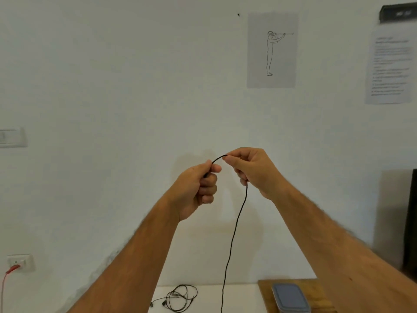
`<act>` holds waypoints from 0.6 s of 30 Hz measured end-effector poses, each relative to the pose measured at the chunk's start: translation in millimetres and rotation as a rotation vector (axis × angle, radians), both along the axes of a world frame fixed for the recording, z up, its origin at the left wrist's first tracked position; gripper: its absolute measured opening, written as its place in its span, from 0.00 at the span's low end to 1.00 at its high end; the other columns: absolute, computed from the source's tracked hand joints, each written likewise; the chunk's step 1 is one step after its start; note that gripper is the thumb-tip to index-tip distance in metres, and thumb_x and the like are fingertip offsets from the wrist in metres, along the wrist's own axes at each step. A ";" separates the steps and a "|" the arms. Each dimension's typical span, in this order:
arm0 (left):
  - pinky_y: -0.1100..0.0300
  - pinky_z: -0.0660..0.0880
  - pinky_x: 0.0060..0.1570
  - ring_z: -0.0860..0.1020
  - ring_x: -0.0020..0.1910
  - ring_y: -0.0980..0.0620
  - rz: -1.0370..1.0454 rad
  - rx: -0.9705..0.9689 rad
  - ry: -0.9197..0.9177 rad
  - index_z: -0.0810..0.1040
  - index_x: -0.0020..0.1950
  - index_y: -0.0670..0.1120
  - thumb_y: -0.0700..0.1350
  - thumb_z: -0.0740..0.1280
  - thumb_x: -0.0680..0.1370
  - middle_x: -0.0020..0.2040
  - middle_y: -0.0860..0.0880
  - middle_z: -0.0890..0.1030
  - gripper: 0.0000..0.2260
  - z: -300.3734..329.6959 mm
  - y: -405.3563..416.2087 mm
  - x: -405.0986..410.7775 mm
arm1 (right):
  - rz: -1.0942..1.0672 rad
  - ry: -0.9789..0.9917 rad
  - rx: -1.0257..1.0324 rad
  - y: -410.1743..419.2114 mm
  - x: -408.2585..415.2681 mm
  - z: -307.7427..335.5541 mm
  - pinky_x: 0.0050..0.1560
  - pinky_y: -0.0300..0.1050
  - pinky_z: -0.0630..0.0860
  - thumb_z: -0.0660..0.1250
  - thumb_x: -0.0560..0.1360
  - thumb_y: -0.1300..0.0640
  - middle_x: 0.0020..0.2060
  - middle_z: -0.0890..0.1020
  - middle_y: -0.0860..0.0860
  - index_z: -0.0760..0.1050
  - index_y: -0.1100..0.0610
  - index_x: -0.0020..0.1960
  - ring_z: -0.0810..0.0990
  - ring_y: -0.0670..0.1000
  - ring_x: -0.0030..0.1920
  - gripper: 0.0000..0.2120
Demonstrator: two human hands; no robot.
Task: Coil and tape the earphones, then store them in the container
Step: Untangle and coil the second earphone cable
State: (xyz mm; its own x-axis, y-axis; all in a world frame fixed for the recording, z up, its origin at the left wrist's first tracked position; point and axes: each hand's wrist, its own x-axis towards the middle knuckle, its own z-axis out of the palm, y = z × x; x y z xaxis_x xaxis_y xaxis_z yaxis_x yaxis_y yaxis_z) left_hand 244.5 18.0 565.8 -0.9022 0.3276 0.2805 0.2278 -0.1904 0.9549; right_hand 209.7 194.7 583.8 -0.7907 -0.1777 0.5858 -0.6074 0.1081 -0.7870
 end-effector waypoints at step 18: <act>0.65 0.58 0.25 0.58 0.28 0.56 -0.068 0.165 0.078 0.74 0.56 0.40 0.44 0.53 0.85 0.31 0.51 0.63 0.12 8.6 33.3 -14.5 | 0.045 -0.086 -0.029 -26.1 3.2 -40.8 0.26 0.44 0.69 0.58 0.78 0.67 0.26 0.76 0.50 0.80 0.54 0.38 0.70 0.50 0.26 0.17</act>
